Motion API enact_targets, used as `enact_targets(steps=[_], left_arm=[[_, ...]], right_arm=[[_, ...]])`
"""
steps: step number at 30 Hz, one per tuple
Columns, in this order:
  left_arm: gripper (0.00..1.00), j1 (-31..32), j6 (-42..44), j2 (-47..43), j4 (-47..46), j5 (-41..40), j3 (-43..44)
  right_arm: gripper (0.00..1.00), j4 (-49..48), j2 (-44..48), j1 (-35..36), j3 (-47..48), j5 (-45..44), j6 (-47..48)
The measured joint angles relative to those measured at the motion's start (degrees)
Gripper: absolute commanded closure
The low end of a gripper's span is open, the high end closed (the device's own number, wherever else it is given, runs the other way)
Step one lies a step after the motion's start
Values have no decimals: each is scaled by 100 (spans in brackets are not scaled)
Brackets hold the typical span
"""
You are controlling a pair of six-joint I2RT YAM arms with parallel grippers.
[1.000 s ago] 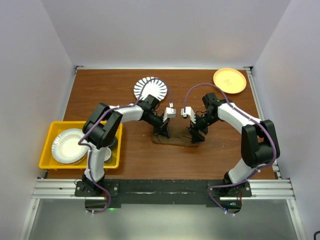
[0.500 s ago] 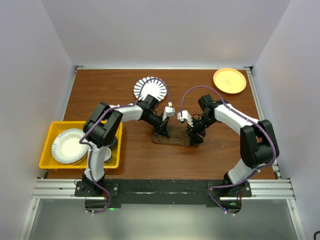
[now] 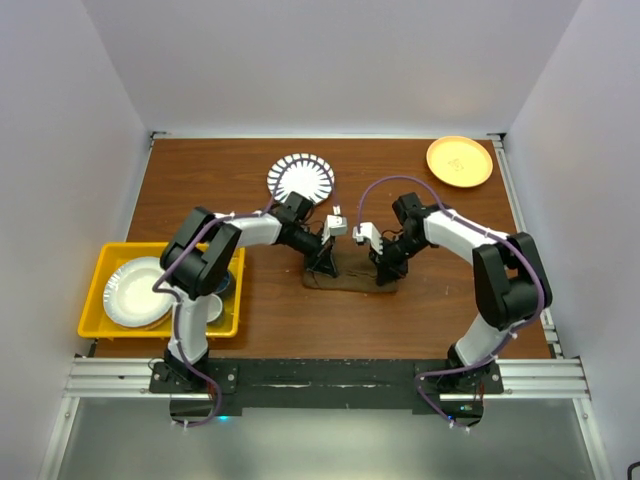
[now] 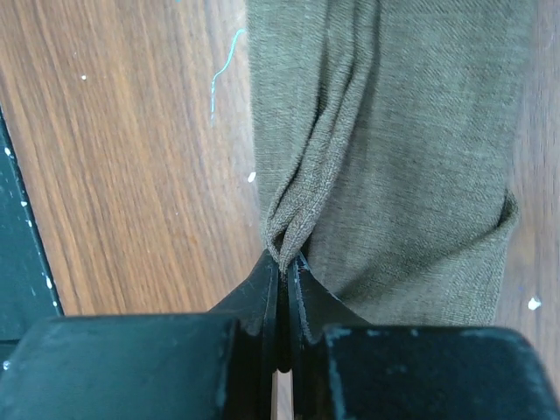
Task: Fold the napkin into a case and place the utensils inside
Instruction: Fold the 2/3-rectangle-folded napkin at the center of the board, then stuff the top corner of the smaller-rectangle-folded napkin at the center of the board.
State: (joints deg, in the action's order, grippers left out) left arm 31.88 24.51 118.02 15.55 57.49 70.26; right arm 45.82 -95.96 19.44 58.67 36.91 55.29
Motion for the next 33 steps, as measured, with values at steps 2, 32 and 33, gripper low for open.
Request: enact_targets(steps=[2,32,33], left_arm=[[75,2,4,-203,-166,-50,-247],[40,1784,813,-1672,-3447,-2793,-2048],[40,1832,813,-1622,-3475,-2841,-2017]], right_arm=[[100,68,-175,0,133,17,-22],[100,1010,-942,-267,800,621,-11],[100,1019,-949,-271,800,621,-9]])
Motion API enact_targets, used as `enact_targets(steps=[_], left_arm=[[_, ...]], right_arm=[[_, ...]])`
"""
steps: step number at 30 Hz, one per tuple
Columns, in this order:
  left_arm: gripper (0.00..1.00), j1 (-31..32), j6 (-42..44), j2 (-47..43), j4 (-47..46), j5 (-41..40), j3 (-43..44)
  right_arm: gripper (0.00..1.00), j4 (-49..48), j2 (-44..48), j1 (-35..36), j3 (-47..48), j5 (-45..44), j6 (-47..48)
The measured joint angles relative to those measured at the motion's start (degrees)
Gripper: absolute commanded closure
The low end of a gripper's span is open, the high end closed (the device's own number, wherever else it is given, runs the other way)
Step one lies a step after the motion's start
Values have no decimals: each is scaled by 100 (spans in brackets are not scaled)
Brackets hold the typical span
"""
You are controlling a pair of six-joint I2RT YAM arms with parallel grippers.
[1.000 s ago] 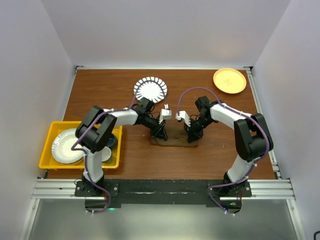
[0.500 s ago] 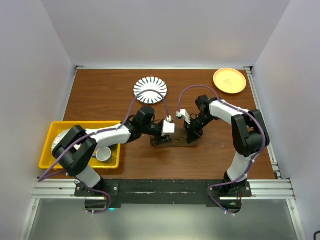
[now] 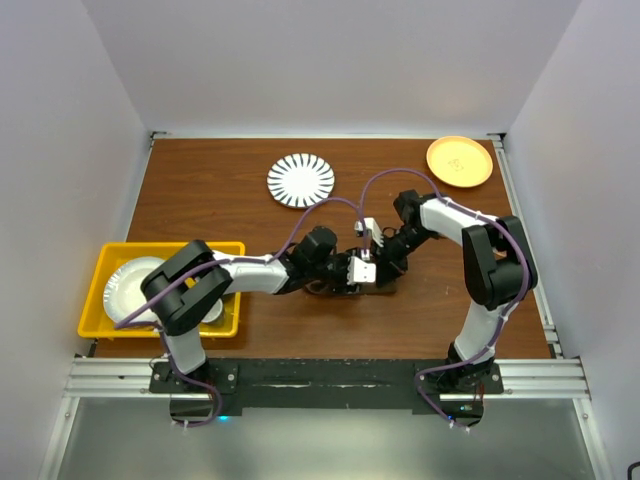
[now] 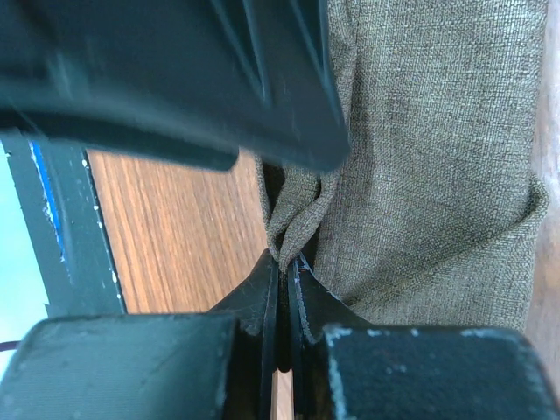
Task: Fold the napkin into a case and place the utensils inside
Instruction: Stuff the top corner of the smaller-rectangle-folded napkin at the center of the board.
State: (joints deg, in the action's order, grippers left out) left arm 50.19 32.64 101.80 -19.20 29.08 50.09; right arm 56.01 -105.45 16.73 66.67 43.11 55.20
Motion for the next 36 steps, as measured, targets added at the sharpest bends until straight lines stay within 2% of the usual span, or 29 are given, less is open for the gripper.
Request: enact_targets(steps=[4,7,12,17,21,24,26,27,29,34,36], left_arm=[[46,177,2,227,-92,-166,203],[58,225,7,402,-81,-249,374],[72,227,22,584,52,-319,535],[78,232,87,584,127,-282,538],[78,219,98,588,177,-282,538],[77,199,98,590,195,-280,538],[72,184,96,592,221,-280,538],[71,173,96,599,227,-278,542],[67,149,92,614,247,-278,549],[63,103,81,621,321,-275,575],[62,87,79,621,350,-271,581]], right_arm=[[100,39,0,-33,0,2,24],[100,48,0,-57,0,7,35],[99,81,0,-94,0,11,81],[70,149,-4,-136,17,15,164],[60,345,-28,-195,129,2,219],[61,450,-31,-227,210,0,229],[68,501,-31,-243,256,0,229],[76,516,-31,-245,269,2,227],[82,544,-31,-247,280,2,247],[77,599,-37,-251,284,2,249],[82,621,-37,-251,297,0,247]])
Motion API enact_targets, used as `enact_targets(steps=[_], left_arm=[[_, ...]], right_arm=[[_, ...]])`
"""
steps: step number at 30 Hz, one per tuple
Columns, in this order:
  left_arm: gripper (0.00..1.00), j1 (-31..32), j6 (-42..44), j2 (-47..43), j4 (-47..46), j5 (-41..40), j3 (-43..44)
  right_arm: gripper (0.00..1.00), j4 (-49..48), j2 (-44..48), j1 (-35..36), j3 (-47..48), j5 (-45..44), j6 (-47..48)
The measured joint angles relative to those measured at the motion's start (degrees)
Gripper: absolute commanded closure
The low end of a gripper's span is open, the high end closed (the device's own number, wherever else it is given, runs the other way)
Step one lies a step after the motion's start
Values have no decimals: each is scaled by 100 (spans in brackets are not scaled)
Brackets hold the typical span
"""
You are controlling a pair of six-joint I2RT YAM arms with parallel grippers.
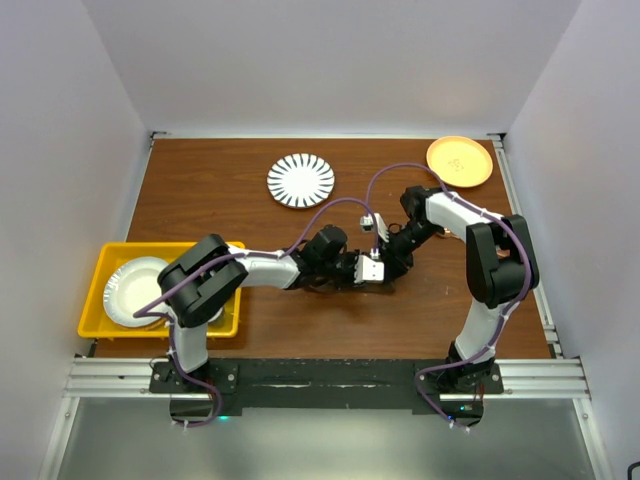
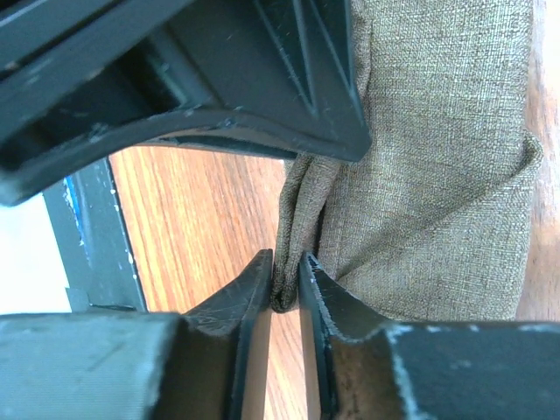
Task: Fold the napkin into a case and place the utensils inside
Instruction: Stuff the top corner of the smaller-rectangle-folded napkin at the center of the board.
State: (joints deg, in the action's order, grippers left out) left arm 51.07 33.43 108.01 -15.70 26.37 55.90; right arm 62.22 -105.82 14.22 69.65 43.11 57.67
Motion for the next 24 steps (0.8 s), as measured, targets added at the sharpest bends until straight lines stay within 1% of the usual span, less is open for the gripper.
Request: enact_targets(steps=[1,4,8,11,12,14,15,16,17,18,19,21,22,24], left_arm=[[62,-7,2,0,17,0,2],[60,-20,2,0,55,4,2],[62,-37,0,0,79,31,4],[68,-68,-24,0,122,61,35],[72,-83,-42,0,149,87,52],[78,-109,-79,2,216,138,101],[83,-120,-103,4,260,170,136],[86,-133,-127,9,306,199,164],[88,-146,-133,15,348,236,195],[93,-157,-142,22,391,278,221],[95,-164,-142,28,448,323,247],[100,-190,-149,55,535,435,304],[100,-203,-153,66,577,483,326],[100,-234,-160,87,697,588,380]], right_arm=[[91,13,-9,-4,15,2,-4],[100,52,-81,-17,131,11,-11],[100,90,-96,-70,160,15,0],[100,105,-96,-79,160,15,26],[100,105,-96,-79,160,15,31],[100,105,-96,-79,160,15,44],[100,105,-96,-79,160,13,48],[99,105,-96,-79,160,13,48],[94,105,-96,-79,160,13,50],[88,105,-96,-79,160,11,50],[78,105,-96,-79,160,13,50],[72,120,-96,-81,160,11,44],[68,129,-96,-81,162,13,28],[66,151,-96,-96,188,20,-9]])
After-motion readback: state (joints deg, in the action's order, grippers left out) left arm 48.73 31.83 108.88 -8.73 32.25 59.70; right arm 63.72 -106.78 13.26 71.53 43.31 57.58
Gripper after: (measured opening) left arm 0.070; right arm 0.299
